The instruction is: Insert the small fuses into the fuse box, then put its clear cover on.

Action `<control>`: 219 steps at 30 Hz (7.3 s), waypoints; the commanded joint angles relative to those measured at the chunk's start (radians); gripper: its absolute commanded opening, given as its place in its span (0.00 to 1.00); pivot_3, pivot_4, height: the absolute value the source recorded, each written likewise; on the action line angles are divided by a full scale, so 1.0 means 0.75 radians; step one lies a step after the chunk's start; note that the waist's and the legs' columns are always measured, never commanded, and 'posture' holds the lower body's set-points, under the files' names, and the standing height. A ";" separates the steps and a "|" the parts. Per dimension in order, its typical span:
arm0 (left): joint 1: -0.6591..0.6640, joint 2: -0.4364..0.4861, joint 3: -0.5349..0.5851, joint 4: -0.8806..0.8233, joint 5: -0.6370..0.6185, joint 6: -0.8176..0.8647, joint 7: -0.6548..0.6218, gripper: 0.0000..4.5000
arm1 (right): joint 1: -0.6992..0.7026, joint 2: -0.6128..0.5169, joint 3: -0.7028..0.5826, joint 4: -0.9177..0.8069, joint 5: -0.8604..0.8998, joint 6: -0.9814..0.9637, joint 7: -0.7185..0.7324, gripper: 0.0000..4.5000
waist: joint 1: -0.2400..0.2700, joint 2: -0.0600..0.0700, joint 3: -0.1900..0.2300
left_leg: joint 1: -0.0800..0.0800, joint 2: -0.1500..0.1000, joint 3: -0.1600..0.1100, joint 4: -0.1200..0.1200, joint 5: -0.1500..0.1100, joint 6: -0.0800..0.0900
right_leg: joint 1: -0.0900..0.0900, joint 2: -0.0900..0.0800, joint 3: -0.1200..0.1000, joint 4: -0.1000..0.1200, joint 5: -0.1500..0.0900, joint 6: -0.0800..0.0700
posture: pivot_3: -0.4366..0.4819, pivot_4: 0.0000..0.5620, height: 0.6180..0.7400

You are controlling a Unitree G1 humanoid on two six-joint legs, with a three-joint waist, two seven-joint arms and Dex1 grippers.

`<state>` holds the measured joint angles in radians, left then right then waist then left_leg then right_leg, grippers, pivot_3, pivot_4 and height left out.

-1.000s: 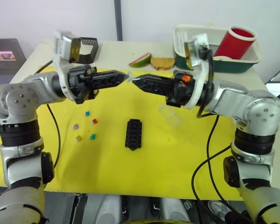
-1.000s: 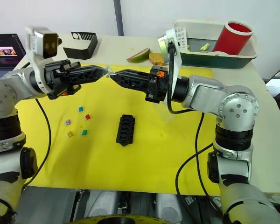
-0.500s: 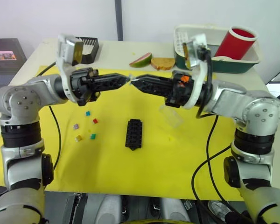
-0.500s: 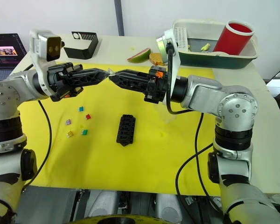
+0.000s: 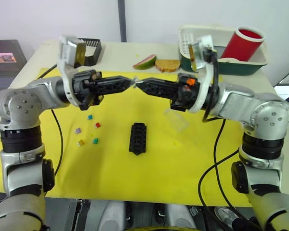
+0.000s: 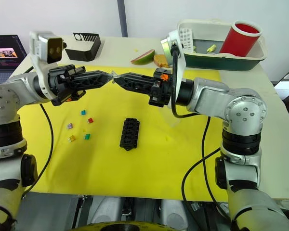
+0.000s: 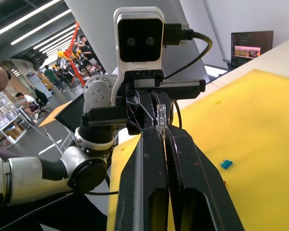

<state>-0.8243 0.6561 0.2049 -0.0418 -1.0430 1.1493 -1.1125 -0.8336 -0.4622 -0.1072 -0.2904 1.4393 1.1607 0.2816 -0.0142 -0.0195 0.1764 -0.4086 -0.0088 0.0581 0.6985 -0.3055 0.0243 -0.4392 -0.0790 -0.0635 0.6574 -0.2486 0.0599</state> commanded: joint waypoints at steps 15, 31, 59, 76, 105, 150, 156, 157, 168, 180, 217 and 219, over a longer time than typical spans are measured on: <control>0.479 0.367 -0.428 -0.336 0.636 -0.717 -0.279 0.99 | 0.048 -0.430 0.753 -0.187 -1.103 -0.545 0.854 0.00 | 0.006 0.001 0.001 | -0.001 0.000 0.000 -0.002 -0.002 0.003 | 0.001 0.000 0.000 -0.007 0.000 0.000 | 0.48 0.27 1.00; 0.572 0.336 -0.492 -0.283 0.818 -0.927 -0.291 0.99 | 0.112 -0.323 0.799 -0.228 -1.304 -0.470 0.911 0.00 | 0.004 0.001 0.001 | -0.001 0.000 -0.002 -0.002 -0.002 0.004 | 0.002 -0.001 -0.001 -0.008 0.000 0.000 | 0.48 0.27 1.00; 0.528 0.276 -0.536 -0.241 0.894 -0.939 -0.310 0.99 | 0.194 -0.262 0.799 -0.202 -1.470 -0.451 0.918 0.00 | 0.004 0.001 0.001 | -0.001 0.000 -0.002 -0.001 -0.002 0.004 | 0.003 0.000 -0.003 -0.008 0.000 0.000 | 0.48 0.27 1.00; 0.510 0.261 -0.541 -0.236 0.909 -0.933 -0.319 0.99 | 0.199 -0.259 0.787 -0.205 -1.493 -0.432 0.926 0.00 | 0.005 0.001 0.001 | -0.001 0.000 -0.003 -0.001 -0.002 0.004 | 0.004 0.001 -0.003 -0.008 0.000 0.000 | 0.48 0.27 1.00; 0.493 0.233 -0.547 -0.222 0.934 -0.939 -0.306 0.99 | 0.114 -0.276 0.847 -0.289 -1.546 -0.316 0.963 0.00 | 0.005 0.001 0.001 | 0.001 0.000 -0.003 0.000 -0.002 0.004 | 0.006 0.001 -0.004 -0.008 0.000 0.000 | 0.48 0.27 1.00; 0.523 0.222 -0.551 -0.250 0.938 -0.957 -0.276 0.99 | 0.035 -0.270 0.884 -0.285 -1.549 -0.198 0.948 0.00 | 0.004 0.001 0.001 | 0.001 0.000 -0.003 0.000 -0.002 0.004 | 0.006 0.001 -0.004 -0.008 0.000 0.000 | 0.48 0.27 1.00; 0.530 0.223 -0.551 -0.258 0.938 -0.953 -0.271 0.99 | 0.036 -0.281 0.887 -0.291 -1.538 -0.192 0.954 0.00 | 0.004 0.001 0.001 | 0.001 0.000 -0.003 0.000 -0.002 0.004 | 0.006 0.001 -0.004 -0.008 0.000 0.000 | 0.48 0.27 1.00; 0.530 0.222 -0.551 -0.258 0.939 -0.953 -0.270 0.99 | 0.036 -0.281 0.891 -0.289 -1.541 -0.196 0.953 0.00 | 0.004 0.001 0.001 | 0.001 0.000 -0.003 0.000 -0.002 0.004 | 0.006 0.001 -0.004 -0.008 0.000 0.000 | 0.48 0.27 1.00; 0.521 0.214 -0.555 -0.248 0.944 -0.959 -0.264 0.99 | 0.021 -0.295 0.917 -0.276 -1.560 -0.240 0.968 0.00 | 0.004 0.001 0.001 | 0.001 0.000 -0.003 0.000 -0.002 0.004 | 0.006 0.001 -0.004 -0.008 0.000 0.000 | 0.48 0.27 1.00; 0.525 0.210 -0.554 -0.250 0.946 -0.961 -0.255 0.99 | 0.000 -0.288 0.912 -0.247 -1.578 -0.253 0.968 0.00 | 0.004 0.001 0.001 | 0.001 0.000 -0.003 0.000 -0.002 0.004 | 0.006 0.001 -0.004 -0.008 0.000 0.000 | 0.48 0.27 1.00; 0.534 0.212 -0.561 -0.260 0.966 -0.978 -0.257 0.99 | -0.013 -0.300 0.933 -0.213 -1.610 -0.287 1.020 0.00 | 0.003 0.001 0.001 | 0.001 0.000 -0.004 0.000 -0.002 0.003 | 0.006 0.001 -0.004 -0.008 0.000 0.000 | 0.48 0.27 1.00; 0.535 0.211 -0.561 -0.260 0.966 -0.978 -0.255 0.99 | -0.014 -0.301 0.933 -0.210 -1.610 -0.290 1.025 0.00 | 0.003 0.001 0.001 | 0.001 0.000 -0.004 0.000 -0.002 0.003 | 0.006 0.001 -0.004 -0.008 0.000 0.000 | 0.48 0.27 1.00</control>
<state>-0.4256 0.8158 -0.2198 -0.2112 -0.3152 0.4264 -1.3052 -0.8392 -0.6812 0.5970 -0.4375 0.2387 0.9527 1.0432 -0.0116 -0.0187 0.1770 -0.4080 -0.0087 0.0555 0.6988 -0.3070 0.0269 -0.4347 -0.0780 -0.0663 0.6516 -0.2485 0.0602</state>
